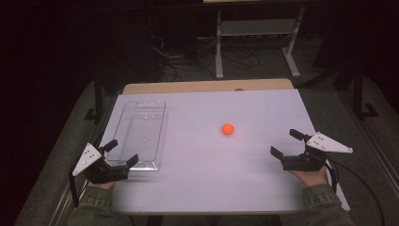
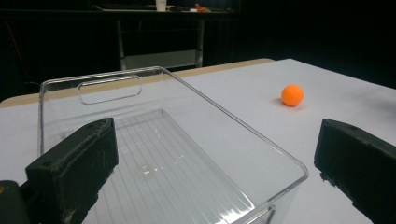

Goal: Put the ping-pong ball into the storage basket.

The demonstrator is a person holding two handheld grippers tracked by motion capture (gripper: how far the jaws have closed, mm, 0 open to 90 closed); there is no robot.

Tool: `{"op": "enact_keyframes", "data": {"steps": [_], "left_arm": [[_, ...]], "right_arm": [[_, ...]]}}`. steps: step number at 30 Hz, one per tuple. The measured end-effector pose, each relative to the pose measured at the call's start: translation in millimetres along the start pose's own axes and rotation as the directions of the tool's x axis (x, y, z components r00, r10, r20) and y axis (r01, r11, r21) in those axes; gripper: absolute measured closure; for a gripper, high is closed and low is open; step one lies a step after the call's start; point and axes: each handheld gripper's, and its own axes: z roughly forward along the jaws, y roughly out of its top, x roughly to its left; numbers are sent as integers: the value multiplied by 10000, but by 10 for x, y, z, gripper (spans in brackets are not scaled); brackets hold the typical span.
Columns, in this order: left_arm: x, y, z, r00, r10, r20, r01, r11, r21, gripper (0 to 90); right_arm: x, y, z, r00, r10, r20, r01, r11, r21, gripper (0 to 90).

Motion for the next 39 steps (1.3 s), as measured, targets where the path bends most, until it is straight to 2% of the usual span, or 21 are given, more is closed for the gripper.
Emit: {"op": "enact_keyframes", "data": {"steps": [7, 16, 21, 25, 32, 39], "left_arm": [[-27, 16, 10, 10000, 48, -14, -48, 10000, 7, 0], [-105, 149, 49, 9989, 445, 138, -444, 9990, -30, 0], [-117, 213, 73, 9971, 730, 195, -733, 9972, 151, 0], [-117, 248, 102, 9966, 786, 237, -792, 9965, 268, 0], [-171, 386, 147, 9934, 962, 625, -969, 9953, 80, 0], [-208, 500, 257, 9892, 1226, 807, -1251, 9918, 266, 0]], "right_arm": [[2, -4, 6, 10000, -29, 80, 28, 10000, 68, 0], [22, -7, 21, 9994, -277, 189, 272, 9994, 227, 0], [42, -2, 24, 9994, -323, 79, 321, 9993, 206, 0], [36, -1, 21, 9996, -276, 67, 275, 9995, 167, 0], [48, -3, 29, 9995, -320, 2, 320, 9992, 228, 0], [42, 6, 19, 9997, -227, -46, 227, 9996, 147, 0]]}}
